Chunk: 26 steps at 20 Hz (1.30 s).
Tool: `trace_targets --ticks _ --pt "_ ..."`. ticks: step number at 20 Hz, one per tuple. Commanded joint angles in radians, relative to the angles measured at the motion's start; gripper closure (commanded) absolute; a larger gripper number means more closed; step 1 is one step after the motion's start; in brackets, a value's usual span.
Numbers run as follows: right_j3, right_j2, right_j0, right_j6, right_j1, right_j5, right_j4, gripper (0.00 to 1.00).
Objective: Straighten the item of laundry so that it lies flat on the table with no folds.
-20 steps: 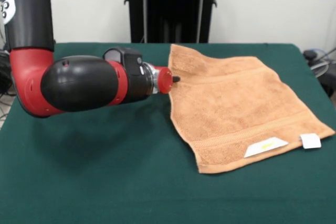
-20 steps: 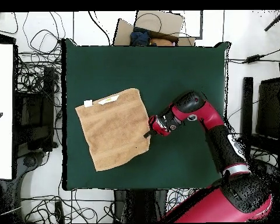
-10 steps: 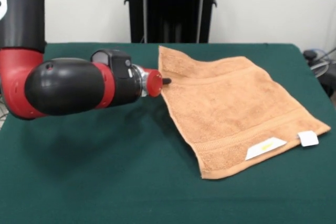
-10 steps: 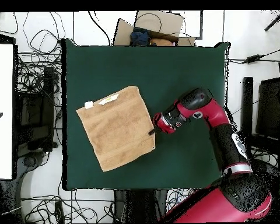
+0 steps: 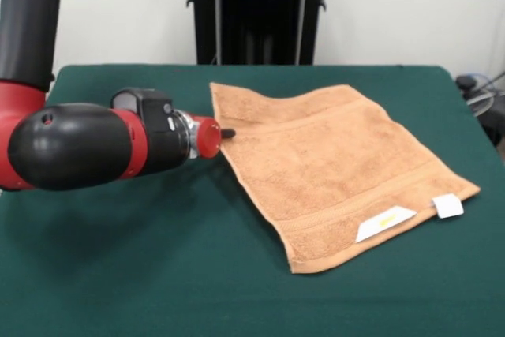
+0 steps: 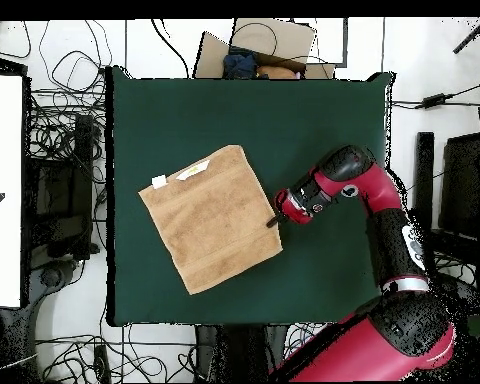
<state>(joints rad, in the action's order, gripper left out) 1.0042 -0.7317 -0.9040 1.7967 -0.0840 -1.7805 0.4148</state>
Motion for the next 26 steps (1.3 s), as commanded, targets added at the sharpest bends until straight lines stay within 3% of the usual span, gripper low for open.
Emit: trace_targets --ticks 1,11,12,26 --pt "-0.098 0.041 0.031 -0.261 -0.01 -0.04 0.073 1.0" --pt "-0.079 0.054 0.04 -0.263 0.003 -0.018 0.062 1.0" --pt "-0.08 0.054 0.041 -0.265 0.003 -0.017 0.062 0.0" --pt "-0.166 0.053 0.059 -0.359 0.004 -0.064 0.118 0.0"
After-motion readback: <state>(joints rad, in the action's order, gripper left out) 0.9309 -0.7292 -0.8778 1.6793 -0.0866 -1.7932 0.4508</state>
